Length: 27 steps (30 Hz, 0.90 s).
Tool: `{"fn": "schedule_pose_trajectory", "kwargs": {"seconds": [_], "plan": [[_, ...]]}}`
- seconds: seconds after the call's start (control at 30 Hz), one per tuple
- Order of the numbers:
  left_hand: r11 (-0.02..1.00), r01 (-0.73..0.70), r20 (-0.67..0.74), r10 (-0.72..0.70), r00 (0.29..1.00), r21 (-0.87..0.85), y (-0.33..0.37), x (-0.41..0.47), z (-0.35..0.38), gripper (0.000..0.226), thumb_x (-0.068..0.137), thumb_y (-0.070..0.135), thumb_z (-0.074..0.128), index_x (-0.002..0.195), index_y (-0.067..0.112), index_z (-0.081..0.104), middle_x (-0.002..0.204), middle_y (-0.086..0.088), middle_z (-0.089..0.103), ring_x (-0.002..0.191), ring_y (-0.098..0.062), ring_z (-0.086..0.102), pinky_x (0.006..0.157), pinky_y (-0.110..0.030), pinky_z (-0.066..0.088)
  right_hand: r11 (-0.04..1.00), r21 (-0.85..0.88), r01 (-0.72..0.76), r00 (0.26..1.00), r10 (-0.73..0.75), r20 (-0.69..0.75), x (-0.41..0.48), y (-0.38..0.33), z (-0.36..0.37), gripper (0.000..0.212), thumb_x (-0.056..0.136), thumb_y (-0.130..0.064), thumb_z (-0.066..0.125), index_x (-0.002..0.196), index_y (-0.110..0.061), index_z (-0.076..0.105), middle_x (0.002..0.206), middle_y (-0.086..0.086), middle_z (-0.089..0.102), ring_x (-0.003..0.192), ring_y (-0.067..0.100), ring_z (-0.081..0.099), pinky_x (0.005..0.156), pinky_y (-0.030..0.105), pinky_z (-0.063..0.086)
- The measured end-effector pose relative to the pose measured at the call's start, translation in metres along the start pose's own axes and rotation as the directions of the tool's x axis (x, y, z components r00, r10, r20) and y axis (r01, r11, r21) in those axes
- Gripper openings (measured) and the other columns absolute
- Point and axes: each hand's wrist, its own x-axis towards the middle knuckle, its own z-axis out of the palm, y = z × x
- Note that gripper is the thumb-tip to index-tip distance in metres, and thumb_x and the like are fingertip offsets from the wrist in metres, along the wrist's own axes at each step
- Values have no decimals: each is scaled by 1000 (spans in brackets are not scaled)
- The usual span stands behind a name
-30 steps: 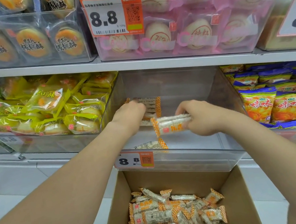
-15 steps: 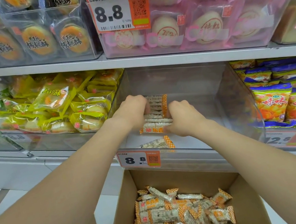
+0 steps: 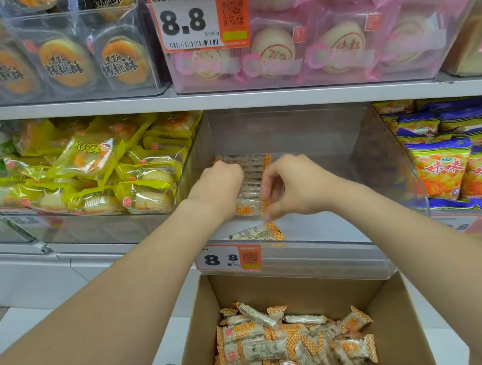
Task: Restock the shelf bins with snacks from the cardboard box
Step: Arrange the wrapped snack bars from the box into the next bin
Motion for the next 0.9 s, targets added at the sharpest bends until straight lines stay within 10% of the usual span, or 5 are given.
{"fn": "schedule_pose_trajectory", "kwargs": {"seconds": [0.13, 0.37, 0.6, 0.9], "plan": [[998, 48, -9, -48, 999, -27, 8, -3, 4, 21, 87, -7, 65, 102, 8, 64, 108, -15, 60, 99, -38, 65, 76, -41, 53, 980, -125, 157, 965, -125, 231, -12, 2, 18, 43, 59, -47, 100, 93, -29, 80, 97, -17, 74, 71, -14, 60, 72, 16, 51], [983, 48, 106, -29, 994, -178, -2, -15, -10, 31, 93, 1, 59, 108, 26, 67, 119, -9, 57, 102, -30, 64, 80, -37, 53, 990, -89, 109, 991, -101, 87, -11, -3, 20, 7, 80, -27, 78, 86, -24, 80, 77, -12, 76, 75, -1, 69, 86, 32, 59], [935, -200, -120, 172, 978, -294, -5, -58, -56, 12, 97, 29, 68, 107, 29, 75, 99, 17, 71, 95, -1, 63, 85, -24, 50, 997, -54, -46, 996, 42, -79, -1, -8, 31, 21, 79, -30, 73, 61, -20, 74, 57, -5, 68, 72, 11, 65, 76, 38, 61], [907, -95, -269, -20, 963, -410, -21, -68, -69, 14, 98, 25, 64, 94, 26, 77, 87, 13, 74, 85, -2, 67, 83, -28, 56, 993, -29, -115, 984, 110, -141, -3, -12, 33, 21, 82, -34, 77, 82, -18, 63, 70, 3, 70, 59, 17, 72, 69, 40, 63]]}}
